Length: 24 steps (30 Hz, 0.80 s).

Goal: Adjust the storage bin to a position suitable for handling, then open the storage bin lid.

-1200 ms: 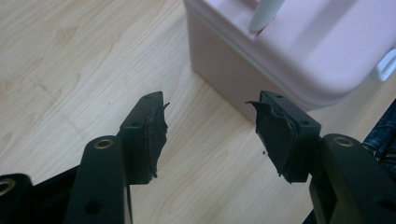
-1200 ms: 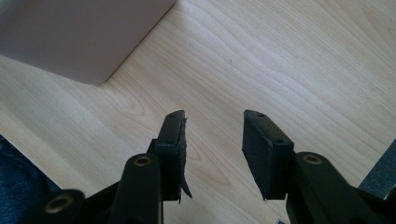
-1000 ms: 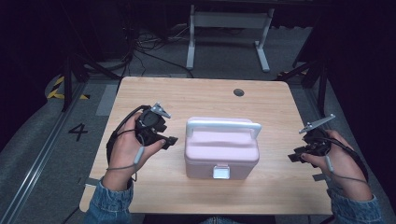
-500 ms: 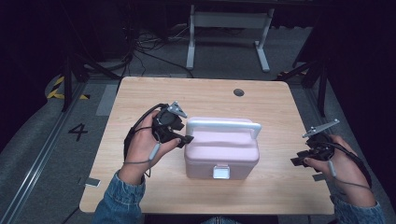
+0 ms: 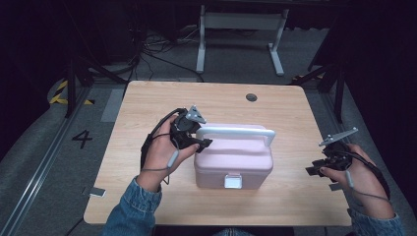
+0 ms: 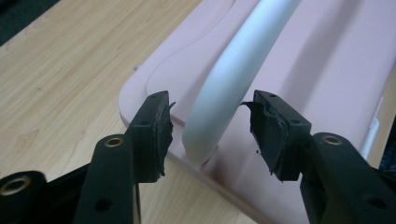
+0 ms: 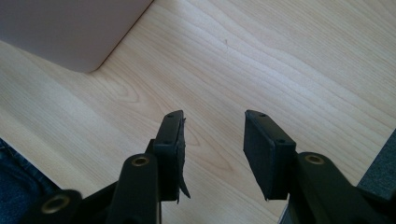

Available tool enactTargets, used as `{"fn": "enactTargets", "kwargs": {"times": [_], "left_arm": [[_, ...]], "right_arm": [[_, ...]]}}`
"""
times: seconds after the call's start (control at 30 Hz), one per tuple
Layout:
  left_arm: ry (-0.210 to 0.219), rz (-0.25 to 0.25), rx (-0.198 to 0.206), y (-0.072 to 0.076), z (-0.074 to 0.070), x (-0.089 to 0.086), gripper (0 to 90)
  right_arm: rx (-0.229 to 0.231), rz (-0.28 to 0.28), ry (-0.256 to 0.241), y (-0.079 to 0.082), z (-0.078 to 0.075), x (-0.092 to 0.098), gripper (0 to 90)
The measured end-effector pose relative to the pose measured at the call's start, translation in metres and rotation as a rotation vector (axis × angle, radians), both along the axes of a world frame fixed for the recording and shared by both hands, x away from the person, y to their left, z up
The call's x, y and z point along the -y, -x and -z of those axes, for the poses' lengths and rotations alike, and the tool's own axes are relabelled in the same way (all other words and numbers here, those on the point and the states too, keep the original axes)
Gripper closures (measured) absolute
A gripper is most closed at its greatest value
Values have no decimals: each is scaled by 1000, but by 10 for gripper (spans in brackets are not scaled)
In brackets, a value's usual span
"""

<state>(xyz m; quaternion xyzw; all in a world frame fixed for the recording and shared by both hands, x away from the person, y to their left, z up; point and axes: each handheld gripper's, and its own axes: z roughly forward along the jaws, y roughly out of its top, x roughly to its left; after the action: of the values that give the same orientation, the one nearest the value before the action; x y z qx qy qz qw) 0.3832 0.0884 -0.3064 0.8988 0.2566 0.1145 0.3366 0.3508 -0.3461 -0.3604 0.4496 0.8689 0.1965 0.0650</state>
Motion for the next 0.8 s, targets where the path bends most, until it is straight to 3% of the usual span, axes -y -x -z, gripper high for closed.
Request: {"fn": "enactTargets", "kwargs": {"times": [0.1, 0.2, 0.37, 0.47, 0.6, 0.8], "left_arm": [[38, 10, 24, -1, 3, 2, 474], [57, 19, 18, -1, 4, 2, 492], [59, 18, 14, -2, 6, 2, 550], [60, 7, 56, 0, 4, 2, 633], [30, 15, 126, 0, 5, 6, 741], [66, 8, 123, -2, 1, 6, 740]], "right_arm": [[-1, 3, -6, -1, 1, 0, 590], [-1, -2, -12, -1, 2, -1, 588], [2, -3, -19, -2, 3, -2, 588], [1, -3, -20, -3, 4, -2, 588], [1, -5, -24, -3, 4, -2, 587], [15, -10, -35, -3, 1, -3, 586]]}}
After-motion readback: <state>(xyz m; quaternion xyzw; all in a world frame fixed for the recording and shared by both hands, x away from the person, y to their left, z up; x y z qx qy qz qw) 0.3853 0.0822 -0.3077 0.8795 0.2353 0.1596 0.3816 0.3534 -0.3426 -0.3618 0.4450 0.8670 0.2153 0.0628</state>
